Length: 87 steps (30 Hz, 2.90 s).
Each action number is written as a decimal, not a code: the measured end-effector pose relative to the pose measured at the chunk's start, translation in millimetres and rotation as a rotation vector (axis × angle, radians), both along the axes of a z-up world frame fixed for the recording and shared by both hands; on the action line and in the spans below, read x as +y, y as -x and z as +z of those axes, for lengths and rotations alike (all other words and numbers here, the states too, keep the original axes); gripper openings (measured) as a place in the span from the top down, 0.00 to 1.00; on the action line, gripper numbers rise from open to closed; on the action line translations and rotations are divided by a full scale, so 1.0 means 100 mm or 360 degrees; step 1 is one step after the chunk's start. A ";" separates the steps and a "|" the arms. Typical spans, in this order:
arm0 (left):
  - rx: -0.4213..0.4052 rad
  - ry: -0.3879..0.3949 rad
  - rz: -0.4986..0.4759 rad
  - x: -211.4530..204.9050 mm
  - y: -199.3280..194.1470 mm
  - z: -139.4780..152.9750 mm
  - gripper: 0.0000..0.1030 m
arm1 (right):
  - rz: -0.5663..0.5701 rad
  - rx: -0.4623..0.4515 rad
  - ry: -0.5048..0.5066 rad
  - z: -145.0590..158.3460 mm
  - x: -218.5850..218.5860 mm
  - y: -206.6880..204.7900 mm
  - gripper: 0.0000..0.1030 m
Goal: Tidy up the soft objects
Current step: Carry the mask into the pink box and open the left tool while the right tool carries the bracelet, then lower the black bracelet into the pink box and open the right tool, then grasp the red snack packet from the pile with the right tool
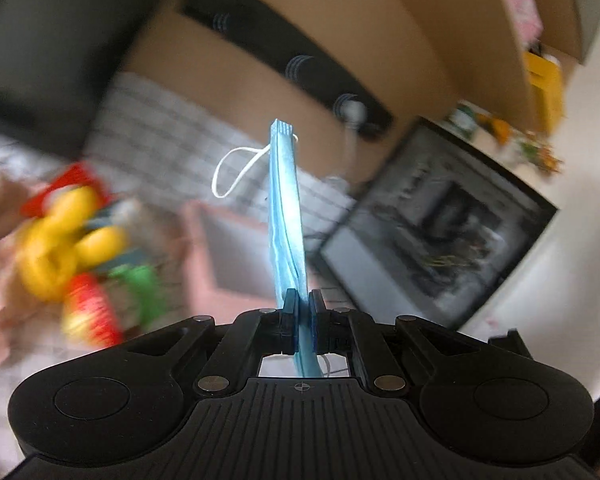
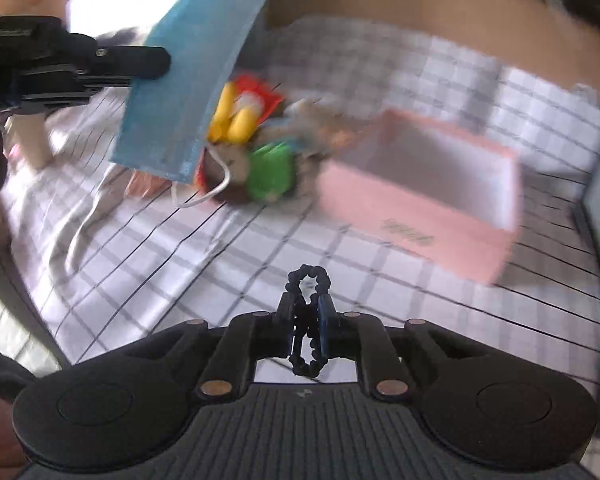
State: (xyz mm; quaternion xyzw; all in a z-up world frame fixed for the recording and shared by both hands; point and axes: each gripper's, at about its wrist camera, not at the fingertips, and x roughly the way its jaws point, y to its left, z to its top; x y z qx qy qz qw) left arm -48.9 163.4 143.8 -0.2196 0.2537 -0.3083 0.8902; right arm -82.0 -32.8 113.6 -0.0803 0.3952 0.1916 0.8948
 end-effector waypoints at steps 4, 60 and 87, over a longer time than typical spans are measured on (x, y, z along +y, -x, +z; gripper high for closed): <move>-0.0053 0.0025 -0.0114 -0.42 -0.57 0.17 0.92 | -0.0172 -0.0093 -0.0006 0.14 -0.33 0.17 0.88; 0.0694 -0.0277 0.0838 0.93 0.60 -0.93 0.86 | 0.0177 -0.0104 -0.0296 0.16 1.63 -2.30 0.19; 0.0628 -0.0228 0.0638 1.02 0.16 -0.99 0.86 | -0.0088 0.0014 -0.0338 0.27 1.34 -2.14 0.96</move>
